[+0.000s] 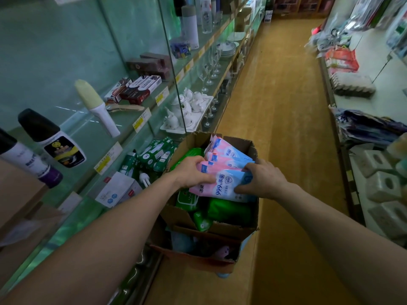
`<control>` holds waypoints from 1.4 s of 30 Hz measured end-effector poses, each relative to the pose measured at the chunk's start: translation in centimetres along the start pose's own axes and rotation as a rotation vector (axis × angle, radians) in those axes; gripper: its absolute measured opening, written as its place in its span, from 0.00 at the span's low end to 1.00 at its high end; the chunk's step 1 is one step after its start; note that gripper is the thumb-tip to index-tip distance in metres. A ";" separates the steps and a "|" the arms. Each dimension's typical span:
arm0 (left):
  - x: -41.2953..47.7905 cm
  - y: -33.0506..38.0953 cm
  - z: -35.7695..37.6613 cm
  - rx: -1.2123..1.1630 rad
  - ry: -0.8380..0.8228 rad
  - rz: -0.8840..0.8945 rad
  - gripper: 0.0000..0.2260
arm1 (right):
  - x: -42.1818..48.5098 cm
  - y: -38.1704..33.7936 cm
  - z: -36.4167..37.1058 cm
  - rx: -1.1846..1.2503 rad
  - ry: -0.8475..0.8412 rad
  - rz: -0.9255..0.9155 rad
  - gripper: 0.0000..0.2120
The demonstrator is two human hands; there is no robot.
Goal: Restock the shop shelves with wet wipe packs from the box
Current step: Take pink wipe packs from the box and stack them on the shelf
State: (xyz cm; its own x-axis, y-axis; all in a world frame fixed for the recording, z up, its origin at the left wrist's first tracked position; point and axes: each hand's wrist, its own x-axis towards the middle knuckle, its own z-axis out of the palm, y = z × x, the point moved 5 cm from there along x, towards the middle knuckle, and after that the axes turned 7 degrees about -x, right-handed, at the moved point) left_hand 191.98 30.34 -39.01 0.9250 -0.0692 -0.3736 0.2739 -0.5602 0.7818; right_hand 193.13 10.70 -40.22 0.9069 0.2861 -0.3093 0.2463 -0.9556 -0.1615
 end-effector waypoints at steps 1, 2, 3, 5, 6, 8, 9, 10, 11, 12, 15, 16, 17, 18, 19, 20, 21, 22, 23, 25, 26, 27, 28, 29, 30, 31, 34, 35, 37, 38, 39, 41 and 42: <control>0.0 -0.1 -0.1 -0.036 -0.004 -0.005 0.13 | 0.0 0.0 -0.1 0.005 0.008 -0.011 0.35; 0.1 -0.3 -0.2 -0.061 -0.009 -0.008 0.12 | 0.0 -0.1 -0.1 0.012 0.011 -0.024 0.34; 0.0 -0.3 -0.3 -0.079 -0.009 -0.010 0.11 | 0.0 -0.1 0.0 0.025 0.002 -0.034 0.33; -0.2 -0.4 -0.5 -0.136 -0.009 -0.017 0.12 | -0.1 -0.1 0.2 0.095 -0.040 -0.038 0.30; -0.2 -0.5 -0.7 -0.173 -0.007 -0.024 0.12 | -0.2 -0.2 0.2 0.157 -0.053 -0.033 0.30; -0.2 -0.2 -1.5 -0.257 0.010 -0.020 0.13 | -0.5 -0.4 -0.6 0.317 -0.039 -0.024 0.31; -0.2 0.2 -1.9 -0.304 0.021 -0.011 0.12 | -0.6 -0.5 -1.3 0.404 -0.022 -0.023 0.31; -0.2 0.7 -2.5 -0.348 0.038 0.002 0.11 | -0.8 -0.6 -2.2 0.486 -0.007 -0.028 0.30; -0.2 1.3 -3.1 -0.398 0.057 0.012 0.10 | -0.9 -0.6 -3.1 0.563 0.000 -0.035 0.29; -0.1 2.1 -3.6 -0.448 0.066 0.026 0.10 | -1.1 -0.7 -4.1 0.635 0.004 -0.042 0.28; 0.1 5.1 -4.9 -0.575 0.057 0.074 0.09 | -1.9 -0.5 -7.6 0.791 0.035 -0.030 0.23; 0.1 6.3 -5.3 -0.578 0.060 0.090 0.09 | -2.3 -0.3 -8.9 0.815 0.053 -0.025 0.22; 0.2 7.6 -5.6 -0.577 0.060 0.106 0.10 | -2.8 -0.2 -10.3 0.829 0.070 -0.023 0.21; 0.1 9.1 -5.9 -0.572 0.053 0.125 0.10 | -3.2 0.0 -11.7 0.837 0.086 -0.021 0.20; 0.2 10.5 -6.1 -0.572 0.044 0.143 0.09 | -3.7 0.3 -13.1 0.838 0.104 -0.018 0.19; 0.2 12.0 -6.3 -0.565 0.036 0.164 0.08 | -4.3 0.7 -14.5 0.834 0.124 -0.014 0.17; 0.3 13.5 -6.4 -0.561 0.028 0.185 0.07 | -4.9 1.2 -16.0 0.825 0.148 -0.011 0.16; 0.3 15.1 -6.4 -0.546 0.015 0.203 0.08 | -5.6 1.7 -17.4 0.816 0.175 -0.005 0.15; 0.3 16.8 -6.4 -0.530 0.001 0.221 0.08 | -6.3 2.3 -18.7 0.807 0.202 0.005 0.14; 0.2 20.3 -6.1 -0.486 -0.032 0.276 0.08 | -7.7 3.7 -21.3 0.789 0.259 0.043 0.17; 0.2 22.1 -5.8 -0.470 -0.045 0.303 0.09 | -8.5 4.5 -22.6 0.780 0.288 0.065 0.19; 0.2 23.9 -5.6 -0.457 -0.056 0.330 0.11 | -9.4 5.3 -23.8 0.775 0.318 0.087 0.21; 0.2 25.7 -5.2 -0.443 -0.070 0.357 0.13 | -10.3 6.1 -24.9 0.775 0.350 0.109 0.23; 0.1 27.5 -4.8 -0.431 -0.088 0.385 0.15 | -11.3 7.0 -26.1 0.774 0.382 0.130 0.24; 0.1 29.4 -4.2 -0.420 -0.111 0.414 0.15 | -12.3 7.9 -27.2 0.766 0.416 0.151 0.24; 0.0 31.2 -3.6 -0.411 -0.137 0.441 0.15 | -13.5 8.8 -28.3 0.756 0.447 0.173 0.22; -0.8 36.6 -1.2 -0.391 -0.207 0.524 0.09 | -16.9 11.6 -31.0 0.743 0.528 0.239 0.20; -1.1 38.3 -0.3 -0.388 -0.230 0.551 0.09 | -18.0 12.6 -31.8 0.735 0.553 0.265 0.20; -1.6 41.5 1.5 -0.384 -0.269 0.600 0.10 | -20.3 14.7 -33.3 0.711 0.600 0.322 0.21; -1.9 43.0 2.5 -0.379 -0.292 0.620 0.11 | -21.4 15.7 -33.9 0.699 0.627 0.349 0.21; -2.1 44.5 3.6 -0.371 -0.316 0.639 0.14 | -22.6 16.7 -34.6 0.686 0.654 0.372 0.21; -2.7 47.3 5.7 -0.359 -0.354 0.668 0.16 | -24.8 18.7 -35.7 0.648 0.700 0.411 0.20; -3.1 48.6 6.8 -0.358 -0.373 0.686 0.14 | -25.9 19.7 -36.2 0.628 0.716 0.426 0.19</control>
State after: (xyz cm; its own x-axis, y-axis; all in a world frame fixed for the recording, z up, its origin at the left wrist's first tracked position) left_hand 200.68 -2.28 -3.26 0.7869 -0.5989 0.1486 -0.1894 -0.0052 0.9819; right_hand 186.83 -18.09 -1.46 0.9183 -0.3706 0.1395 -0.1776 -0.7003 -0.6915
